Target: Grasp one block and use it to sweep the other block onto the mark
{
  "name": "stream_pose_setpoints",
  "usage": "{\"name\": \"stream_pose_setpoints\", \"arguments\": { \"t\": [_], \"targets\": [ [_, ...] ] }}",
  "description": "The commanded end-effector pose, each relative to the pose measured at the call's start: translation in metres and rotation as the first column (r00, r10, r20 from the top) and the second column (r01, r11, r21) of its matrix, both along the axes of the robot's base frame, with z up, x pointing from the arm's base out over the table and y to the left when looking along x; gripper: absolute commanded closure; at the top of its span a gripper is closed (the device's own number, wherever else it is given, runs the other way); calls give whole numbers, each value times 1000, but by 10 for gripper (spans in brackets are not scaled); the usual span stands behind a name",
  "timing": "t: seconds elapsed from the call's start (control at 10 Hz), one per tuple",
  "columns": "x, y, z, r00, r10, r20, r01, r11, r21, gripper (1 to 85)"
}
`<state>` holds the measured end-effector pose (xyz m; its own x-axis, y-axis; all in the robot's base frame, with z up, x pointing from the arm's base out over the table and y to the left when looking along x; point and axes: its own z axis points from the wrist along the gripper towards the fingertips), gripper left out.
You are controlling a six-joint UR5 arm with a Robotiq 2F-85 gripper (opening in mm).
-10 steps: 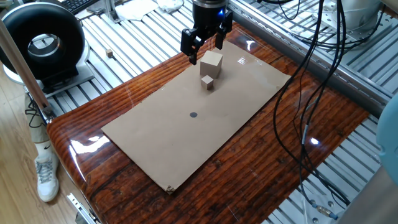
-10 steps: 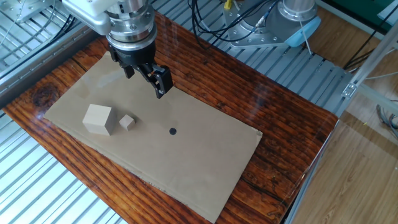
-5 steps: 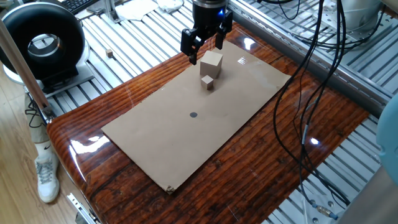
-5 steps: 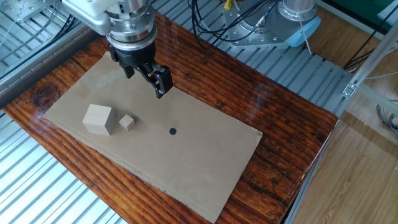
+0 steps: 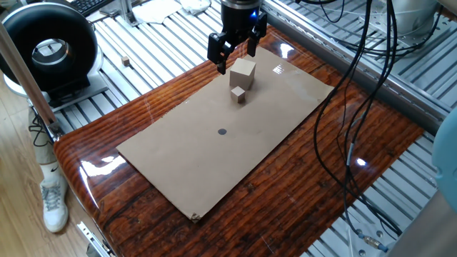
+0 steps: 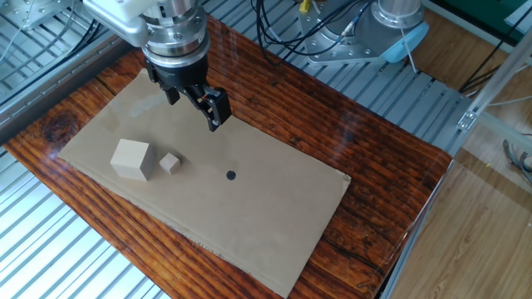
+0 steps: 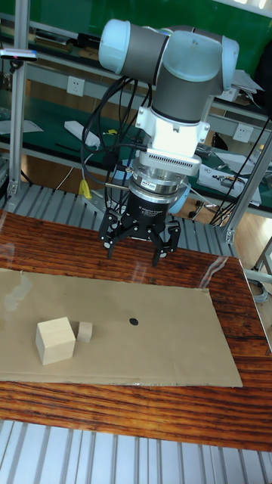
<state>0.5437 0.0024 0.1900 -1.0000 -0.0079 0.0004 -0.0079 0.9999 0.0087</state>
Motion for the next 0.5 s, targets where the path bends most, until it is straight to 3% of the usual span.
{"name": "stream_pose_setpoints", "arguments": {
  "t": [0.0, 0.1, 0.4],
  "targets": [
    [0, 2, 0, 1000, 0, 0, 0, 1000, 0, 17],
    [47, 44, 7, 976, -151, 157, 123, 976, 178, 843],
    [47, 42, 5, 976, -142, 165, 115, 980, 160, 843]
  ]
}}
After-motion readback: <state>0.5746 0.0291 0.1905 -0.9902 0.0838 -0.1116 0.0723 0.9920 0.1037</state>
